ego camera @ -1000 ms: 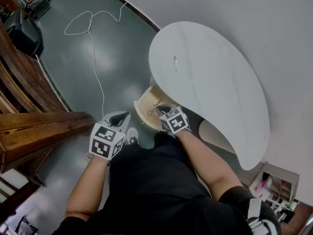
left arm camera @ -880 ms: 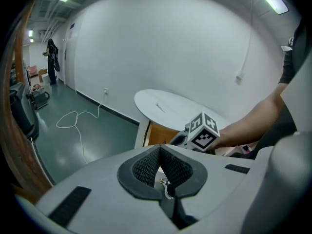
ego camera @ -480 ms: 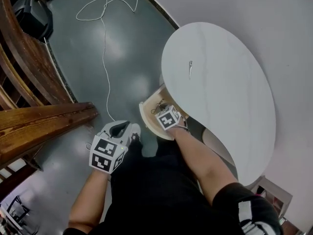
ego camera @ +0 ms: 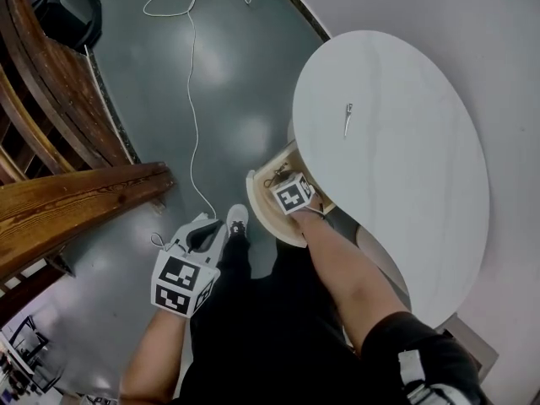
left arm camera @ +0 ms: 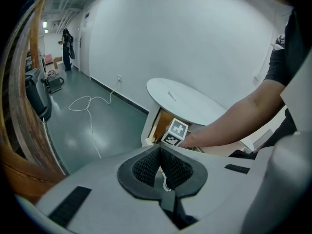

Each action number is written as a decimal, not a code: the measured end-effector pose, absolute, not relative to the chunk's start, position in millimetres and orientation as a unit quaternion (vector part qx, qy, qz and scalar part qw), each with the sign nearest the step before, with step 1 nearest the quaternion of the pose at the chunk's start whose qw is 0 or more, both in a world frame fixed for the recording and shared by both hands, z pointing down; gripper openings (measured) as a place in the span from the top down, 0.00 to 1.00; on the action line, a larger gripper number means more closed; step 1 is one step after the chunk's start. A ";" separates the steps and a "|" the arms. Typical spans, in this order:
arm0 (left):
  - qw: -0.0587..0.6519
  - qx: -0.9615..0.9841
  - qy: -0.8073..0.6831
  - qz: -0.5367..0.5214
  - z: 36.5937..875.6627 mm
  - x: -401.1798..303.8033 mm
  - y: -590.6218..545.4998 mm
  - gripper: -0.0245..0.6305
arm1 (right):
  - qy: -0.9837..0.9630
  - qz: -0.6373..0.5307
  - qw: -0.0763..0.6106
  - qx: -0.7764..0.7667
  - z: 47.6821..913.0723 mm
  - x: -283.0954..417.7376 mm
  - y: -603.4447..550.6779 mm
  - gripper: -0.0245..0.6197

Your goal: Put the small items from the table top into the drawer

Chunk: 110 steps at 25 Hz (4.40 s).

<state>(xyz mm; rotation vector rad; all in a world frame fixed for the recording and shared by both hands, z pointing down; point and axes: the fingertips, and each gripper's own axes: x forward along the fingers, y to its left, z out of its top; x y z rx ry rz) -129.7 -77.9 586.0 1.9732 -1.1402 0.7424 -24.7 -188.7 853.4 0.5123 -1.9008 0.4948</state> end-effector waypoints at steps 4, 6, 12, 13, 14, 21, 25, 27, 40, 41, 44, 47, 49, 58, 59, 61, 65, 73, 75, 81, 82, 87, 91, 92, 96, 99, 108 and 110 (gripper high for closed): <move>0.370 0.761 -0.446 0.293 589.0 -132.9 -71.7 0.94 | -0.799 0.227 0.515 0.214 860.6 -27.8 -187.9 0.93; 0.367 0.761 -0.447 0.294 587.9 -134.9 -70.4 0.94 | -0.789 0.251 0.520 0.211 868.8 -24.6 -178.5 0.92; 0.353 0.771 -0.445 0.287 577.9 -134.3 -75.2 0.94 | -0.795 0.241 0.512 0.217 850.8 -24.3 -170.2 0.90; 0.350 0.774 -0.443 0.286 575.9 -134.0 -75.8 0.94 | -0.798 0.240 0.507 0.220 844.1 -26.2 -168.1 0.90; 0.348 0.777 -0.441 0.285 574.1 -133.9 -76.4 0.94 | -0.801 0.240 0.502 0.222 838.3 -27.4 -164.9 0.90; 0.322 0.801 -0.421 0.278 562.8 -121.8 -88.8 0.94 | -0.835 0.237 0.440 0.231 764.0 -32.3 -149.5 0.92; 0.297 0.819 -0.409 0.272 550.5 -116.6 -109.0 0.94 | -0.857 0.231 0.388 0.248 714.5 -35.3 -152.8 0.94; 0.285 0.828 -0.402 0.268 542.5 -114.2 -114.1 0.94 | -0.864 0.230 0.366 0.258 690.5 -34.6 -152.6 0.95; 0.237 0.872 -0.353 0.243 504.0 -82.9 -121.8 0.94 | -0.879 0.210 0.258 0.341 548.9 12.6 -151.0 0.95; 0.230 0.877 -0.347 0.241 499.6 -78.5 -125.7 0.94 | -0.878 0.206 0.253 0.350 540.8 18.0 -152.4 0.95; 0.209 0.889 -0.331 0.238 488.9 -64.3 -136.2 0.94 | -0.871 0.202 0.238 0.379 524.1 36.3 -153.8 0.95; 0.198 0.897 -0.317 0.234 480.4 -47.1 -144.3 0.94 | -0.860 0.207 0.229 0.407 517.1 60.0 -153.4 0.95; 0.194 0.901 -0.309 0.234 476.0 -37.4 -147.2 0.94 | -0.852 0.211 0.227 0.422 516.7 74.2 -154.2 0.95; 0.189 0.903 -0.303 0.238 471.4 -16.6 -157.7 0.94 | -0.842 0.213 0.228 0.441 523.5 111.3 -174.9 0.95; 0.191 0.901 -0.306 0.240 472.1 -15.8 -159.2 0.94 | -0.843 0.212 0.230 0.438 524.9 112.5 -178.7 0.95; 0.194 0.897 -0.316 0.242 473.4 -15.1 -162.5 0.94 | -0.845 0.210 0.233 0.433 527.8 113.8 -187.6 0.95; 0.201 0.887 -0.341 0.240 473.8 -14.4 -168.5 0.94 | -0.854 0.211 0.230 0.417 529.8 110.7 -211.0 0.95; 0.225 0.859 -0.395 0.236 483.3 -20.4 -170.2 0.94 | -0.865 0.187 0.257 0.389 549.7 98.2 -280.0 0.95; 0.231 0.849 -0.411 0.237 485.5 -26.0 -169.3 0.94 | -0.864 0.187 0.267 0.383 559.3 94.0 -300.5 0.95; 0.244 0.822 -0.459 0.231 483.1 -39.5 -162.3 0.94 | -0.860 0.188 0.295 0.372 587.9 82.3 -349.6 0.94; 0.246 0.819 -0.465 0.230 482.2 -40.2 -161.0 0.94 | -0.859 0.189 0.301 0.370 592.4 81.2 -355.5 0.93; 0.265 0.800 -0.488 0.229 485.9 -51.2 -147.5 0.94 | -0.849 0.205 0.324 0.363 617.2 70.5 -371.7 0.86; 0.279 0.791 -0.495 0.226 491.7 -59.3 -140.9 0.94 | -0.843 0.222 0.328 0.365 627.9 63.3 -381.6 0.84; 0.281 0.791 -0.495 0.225 492.4 -60.6 -138.9 0.94 | -0.840 0.224 0.331 0.367 629.3 62.7 -382.3 0.84; 0.286 0.788 -0.496 0.225 493.2 -68.6 -134.0 0.94 | -0.815 0.249 0.354 0.386 637.4 68.7 -379.9 0.84; 0.285 0.789 -0.497 0.224 491.6 -76.2 -133.5 0.94 | -0.815 0.239 0.359 0.387 637.9 69.7 -383.1 0.90; 0.272 0.806 -0.475 0.224 490.7 -91.9 -133.5 0.94 | -0.811 0.232 0.355 0.403 621.7 70.1 -365.8 0.90; 0.266 0.813 -0.467 0.224 488.5 -94.4 -132.6 0.94 | -0.811 0.236 0.347 0.408 616.0 69.0 -356.5 0.90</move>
